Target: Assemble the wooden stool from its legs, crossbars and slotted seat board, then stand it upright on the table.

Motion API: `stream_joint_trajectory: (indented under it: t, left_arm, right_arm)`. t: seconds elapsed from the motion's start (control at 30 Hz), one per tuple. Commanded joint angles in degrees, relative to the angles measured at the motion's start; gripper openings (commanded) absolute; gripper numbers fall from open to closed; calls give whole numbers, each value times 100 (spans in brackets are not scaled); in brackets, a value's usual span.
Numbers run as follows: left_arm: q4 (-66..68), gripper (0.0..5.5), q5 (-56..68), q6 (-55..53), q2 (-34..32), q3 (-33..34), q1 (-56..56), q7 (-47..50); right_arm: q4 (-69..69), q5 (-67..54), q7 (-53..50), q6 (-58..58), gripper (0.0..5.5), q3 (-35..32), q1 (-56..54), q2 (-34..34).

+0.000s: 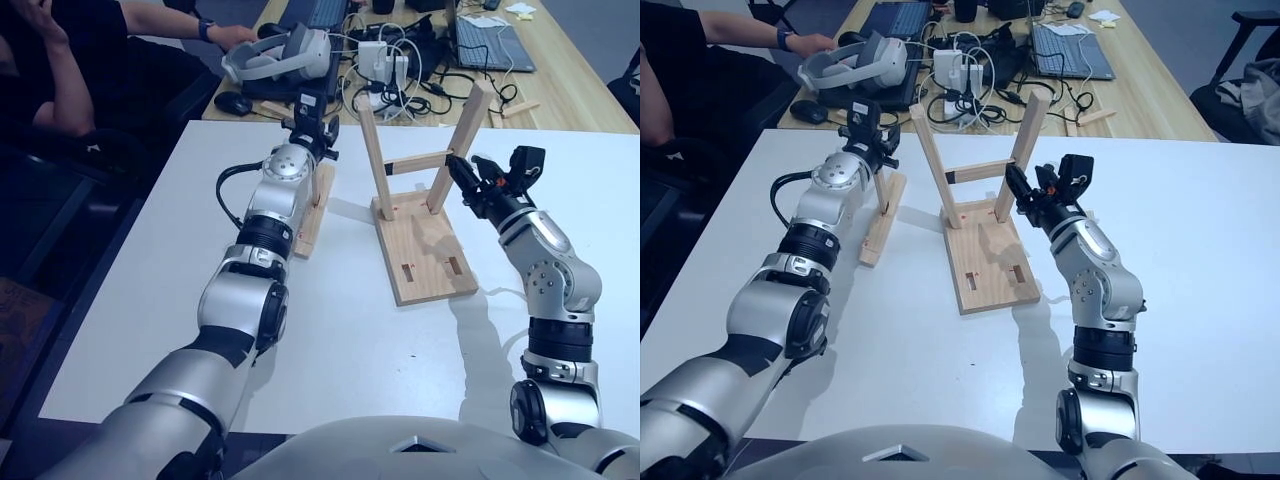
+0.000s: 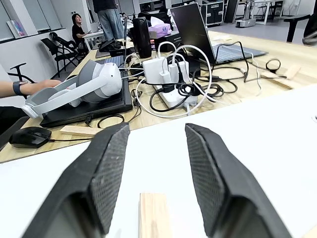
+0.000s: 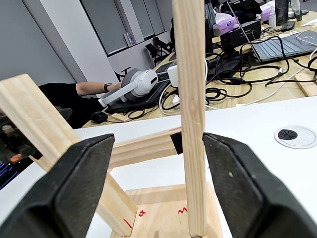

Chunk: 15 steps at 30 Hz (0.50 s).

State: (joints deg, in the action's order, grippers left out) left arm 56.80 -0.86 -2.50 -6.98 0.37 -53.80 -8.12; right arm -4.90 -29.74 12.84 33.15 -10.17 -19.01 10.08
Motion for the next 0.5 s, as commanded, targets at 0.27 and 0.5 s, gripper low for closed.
stream_joint_trajectory:
  t: [0.27,0.5]
  left_arm:
    - [186,207,400,-350,160,479,40,99]
    - [-803,207,959,-376,281,952,-629,365]
  right_arm:
    - [-24,-141,-102,1,328,-230,-99,-112]
    - [156,-256,-157,100,328,-416,-218,-102]
